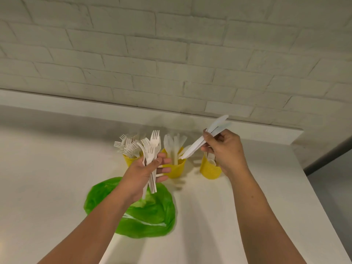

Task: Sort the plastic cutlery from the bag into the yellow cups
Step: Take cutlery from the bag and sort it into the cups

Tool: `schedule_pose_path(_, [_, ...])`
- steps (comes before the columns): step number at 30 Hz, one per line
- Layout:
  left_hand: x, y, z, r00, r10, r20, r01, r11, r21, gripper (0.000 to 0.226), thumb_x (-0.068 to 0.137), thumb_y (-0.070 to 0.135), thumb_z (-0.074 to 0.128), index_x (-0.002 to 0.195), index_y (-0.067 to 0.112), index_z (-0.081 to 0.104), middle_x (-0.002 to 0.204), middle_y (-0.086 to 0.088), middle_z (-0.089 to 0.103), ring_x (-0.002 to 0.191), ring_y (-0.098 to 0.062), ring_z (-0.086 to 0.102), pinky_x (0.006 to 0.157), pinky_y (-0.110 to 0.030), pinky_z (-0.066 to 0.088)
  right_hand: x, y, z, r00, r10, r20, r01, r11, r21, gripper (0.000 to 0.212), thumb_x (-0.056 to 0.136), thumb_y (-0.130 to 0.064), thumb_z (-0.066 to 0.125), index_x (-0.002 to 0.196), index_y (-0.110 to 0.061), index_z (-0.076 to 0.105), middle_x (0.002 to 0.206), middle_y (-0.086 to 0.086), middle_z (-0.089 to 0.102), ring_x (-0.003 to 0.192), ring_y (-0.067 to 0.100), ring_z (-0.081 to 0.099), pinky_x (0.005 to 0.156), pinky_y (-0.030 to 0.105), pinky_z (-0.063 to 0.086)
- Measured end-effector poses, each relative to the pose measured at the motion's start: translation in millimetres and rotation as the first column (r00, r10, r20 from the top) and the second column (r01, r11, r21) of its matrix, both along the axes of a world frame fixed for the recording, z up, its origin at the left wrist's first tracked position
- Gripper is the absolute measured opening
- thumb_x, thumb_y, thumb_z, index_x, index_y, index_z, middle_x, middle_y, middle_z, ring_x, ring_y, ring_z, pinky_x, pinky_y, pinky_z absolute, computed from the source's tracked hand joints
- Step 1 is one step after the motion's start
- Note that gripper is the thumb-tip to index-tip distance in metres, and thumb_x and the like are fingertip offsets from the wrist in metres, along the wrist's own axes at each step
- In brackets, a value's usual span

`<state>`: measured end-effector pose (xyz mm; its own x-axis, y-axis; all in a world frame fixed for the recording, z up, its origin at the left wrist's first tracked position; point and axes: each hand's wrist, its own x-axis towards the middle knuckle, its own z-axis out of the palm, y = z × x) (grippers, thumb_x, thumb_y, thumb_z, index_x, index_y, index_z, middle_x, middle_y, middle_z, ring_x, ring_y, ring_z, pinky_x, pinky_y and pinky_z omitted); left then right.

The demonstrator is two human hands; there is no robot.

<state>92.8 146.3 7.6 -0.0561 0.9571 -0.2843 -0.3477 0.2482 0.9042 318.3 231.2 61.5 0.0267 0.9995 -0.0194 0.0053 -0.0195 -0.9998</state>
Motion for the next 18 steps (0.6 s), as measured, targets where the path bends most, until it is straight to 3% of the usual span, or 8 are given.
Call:
schedule_pose_path(3, [-1, 0, 3, 0.999, 0.037, -0.011, -0.037, 0.999, 0.011, 0.02, 0.103, 0.014, 0.057, 0.118, 0.008, 0.069, 0.1, -0.01, 0.073, 0.073, -0.02, 0.066, 0.068, -0.034, 0.059, -11, 8, -7, 0.979, -0.073, 0.19, 0.049, 0.991, 0.127, 0.001, 0.091, -0.015, 0.076, 0.091, -0.016, 0.076, 0.075, 0.003, 0.077, 0.067, 0.017, 0.076, 0.072, 0.033, 0.061])
schedule_pose_path(6, [2, -1, 2, 0.995, 0.083, -0.047, -0.083, 0.997, 0.001, 0.019, 0.1, 0.02, 0.064, 0.114, 0.011, 0.073, 0.084, -0.004, 0.059, 0.06, -0.016, 0.052, 0.055, -0.028, 0.049, -31, 10, -17, 0.906, -0.118, 0.407, 0.022, 0.973, 0.231, 0.008, 0.087, -0.024, 0.08, 0.083, -0.019, 0.075, 0.071, -0.01, 0.072, 0.064, 0.0, 0.067, 0.065, 0.019, 0.051])
schedule_pose_path(10, [6, -3, 5, 0.993, 0.079, -0.087, -0.081, 0.997, -0.015, 0.048, 0.089, 0.033, 0.076, 0.122, 0.001, 0.065, 0.073, 0.002, 0.052, 0.053, -0.013, 0.044, 0.047, -0.026, 0.041, -53, 12, -45, 0.772, -0.048, 0.634, -0.145, 0.958, 0.248, 0.018, 0.083, -0.039, 0.076, 0.084, -0.021, 0.075, 0.078, -0.007, 0.074, 0.086, 0.022, 0.065, 0.075, 0.035, 0.052])
schedule_pose_path(12, [7, -4, 8, 0.995, 0.066, -0.077, -0.068, 0.998, -0.013, 0.056, 0.084, 0.037, 0.077, 0.123, -0.001, 0.064, 0.072, 0.001, 0.053, 0.052, -0.013, 0.042, 0.045, -0.026, 0.037, -58, 13, -55, 0.705, -0.016, 0.709, -0.191, 0.959, 0.211, 0.019, 0.082, -0.042, 0.074, 0.089, -0.024, 0.073, 0.083, -0.009, 0.073, 0.095, 0.024, 0.06, 0.08, 0.039, 0.052])
schedule_pose_path(15, [7, -6, 13, 0.997, 0.032, -0.067, -0.032, 0.999, 0.002, 0.034, 0.097, 0.028, 0.066, 0.123, 0.005, 0.065, 0.074, -0.001, 0.057, 0.051, -0.012, 0.041, 0.044, -0.024, 0.036, -60, 16, -63, 0.664, -0.036, 0.747, -0.213, 0.949, 0.234, 0.024, 0.086, -0.036, 0.073, 0.108, -0.028, 0.072, 0.096, -0.01, 0.071, 0.098, 0.025, 0.056, 0.082, 0.04, 0.051])
schedule_pose_path(18, [7, -8, 18, 0.996, -0.003, -0.087, 0.008, 0.999, 0.047, 0.019, 0.102, 0.023, 0.06, 0.115, 0.009, 0.061, 0.08, -0.006, 0.064, 0.051, -0.014, 0.042, 0.045, -0.025, 0.04, -59, 17, -63, 0.664, -0.13, 0.736, -0.172, 0.932, 0.32, 0.027, 0.088, -0.032, 0.071, 0.115, -0.026, 0.072, 0.111, 0.0, 0.069, 0.104, 0.029, 0.053, 0.087, 0.04, 0.048])
